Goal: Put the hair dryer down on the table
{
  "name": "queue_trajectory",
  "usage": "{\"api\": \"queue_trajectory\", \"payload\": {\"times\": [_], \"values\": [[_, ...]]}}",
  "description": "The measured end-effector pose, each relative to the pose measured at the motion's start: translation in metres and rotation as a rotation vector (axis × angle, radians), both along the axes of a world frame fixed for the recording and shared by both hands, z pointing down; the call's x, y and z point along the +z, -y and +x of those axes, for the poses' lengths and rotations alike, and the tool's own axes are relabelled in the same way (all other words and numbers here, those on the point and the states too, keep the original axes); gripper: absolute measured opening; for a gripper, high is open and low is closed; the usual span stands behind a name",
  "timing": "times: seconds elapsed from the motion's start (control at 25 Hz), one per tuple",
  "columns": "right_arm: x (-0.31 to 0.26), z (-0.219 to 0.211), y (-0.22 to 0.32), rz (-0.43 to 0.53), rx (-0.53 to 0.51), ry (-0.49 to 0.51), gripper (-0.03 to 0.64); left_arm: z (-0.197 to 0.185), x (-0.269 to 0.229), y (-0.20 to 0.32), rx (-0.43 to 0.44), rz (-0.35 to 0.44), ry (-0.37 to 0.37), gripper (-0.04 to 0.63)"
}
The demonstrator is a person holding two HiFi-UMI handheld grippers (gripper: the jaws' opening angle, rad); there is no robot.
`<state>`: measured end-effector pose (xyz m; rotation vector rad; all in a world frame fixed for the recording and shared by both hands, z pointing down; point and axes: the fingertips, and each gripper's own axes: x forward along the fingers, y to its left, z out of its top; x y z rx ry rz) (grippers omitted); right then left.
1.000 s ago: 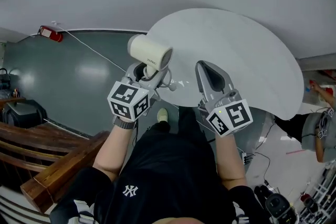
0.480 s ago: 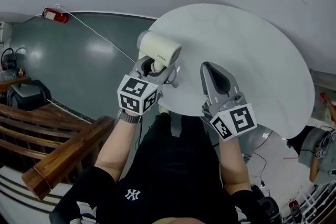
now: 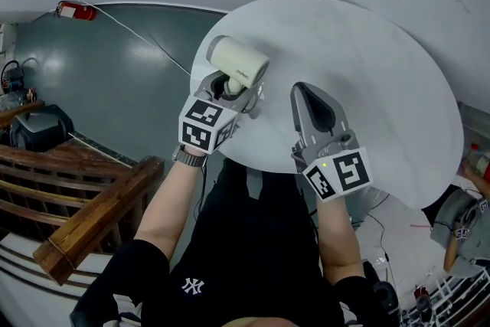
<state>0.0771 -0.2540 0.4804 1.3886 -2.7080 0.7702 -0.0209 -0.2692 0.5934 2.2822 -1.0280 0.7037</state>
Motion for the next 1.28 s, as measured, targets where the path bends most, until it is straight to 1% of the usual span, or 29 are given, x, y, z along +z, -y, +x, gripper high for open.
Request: {"api": "queue_trajectory", "payload": {"times": [0.12,0.28,0.48,0.84,0.96,1.28], "values": [[0.011,0.004,0.008,-0.012,-0.007,-0.003,0.021,0.01,0.015,0.007,0.011,-0.024,0.012,0.204],[0.023,0.005,0.015,-0.027,-0.012,-0.006,0.021,0.014,0.033,0.012,0.01,-0.076,0.026,0.204],[0.031,0.01,0.023,-0.042,-0.009,0.001,0.021,0.013,0.056,0.023,0.006,-0.109,0.087,0.204],[0.045,0.014,0.03,-0.067,-0.001,0.003,0.021,0.017,0.089,0.035,0.05,-0.16,0.181,0.204],[0.044,0.017,0.031,-0.072,0.003,0.005,0.021,0.02,0.093,0.037,0.062,-0.185,0.197,0.206],[0.045,0.023,0.033,-0.077,0.011,0.008,0.021,0.024,0.106,0.041,0.063,-0.231,0.22,0.207]]}}
